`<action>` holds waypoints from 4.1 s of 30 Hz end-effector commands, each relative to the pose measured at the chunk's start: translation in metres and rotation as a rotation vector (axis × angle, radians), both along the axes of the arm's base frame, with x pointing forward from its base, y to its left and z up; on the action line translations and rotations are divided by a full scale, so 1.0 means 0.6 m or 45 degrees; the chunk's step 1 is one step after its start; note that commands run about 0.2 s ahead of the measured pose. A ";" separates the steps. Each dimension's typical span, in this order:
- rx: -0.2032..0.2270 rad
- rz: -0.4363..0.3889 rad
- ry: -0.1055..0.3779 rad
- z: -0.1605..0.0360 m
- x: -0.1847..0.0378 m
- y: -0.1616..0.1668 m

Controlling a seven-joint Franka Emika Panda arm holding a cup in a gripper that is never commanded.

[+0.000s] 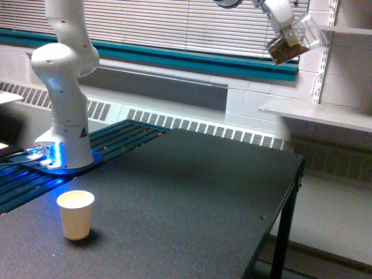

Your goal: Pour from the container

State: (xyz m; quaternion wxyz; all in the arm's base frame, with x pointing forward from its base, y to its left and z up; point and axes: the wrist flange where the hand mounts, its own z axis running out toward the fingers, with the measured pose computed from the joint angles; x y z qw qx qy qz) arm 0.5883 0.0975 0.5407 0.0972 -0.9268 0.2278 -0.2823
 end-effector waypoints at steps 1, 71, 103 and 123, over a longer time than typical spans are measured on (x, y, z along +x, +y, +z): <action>-0.013 0.021 -0.012 -0.001 -0.001 0.014; -0.304 -0.293 0.266 -0.296 -0.468 -0.547; -0.368 -0.444 0.491 -0.383 -0.629 -0.595; -0.408 -0.402 0.591 -0.420 -0.631 -0.603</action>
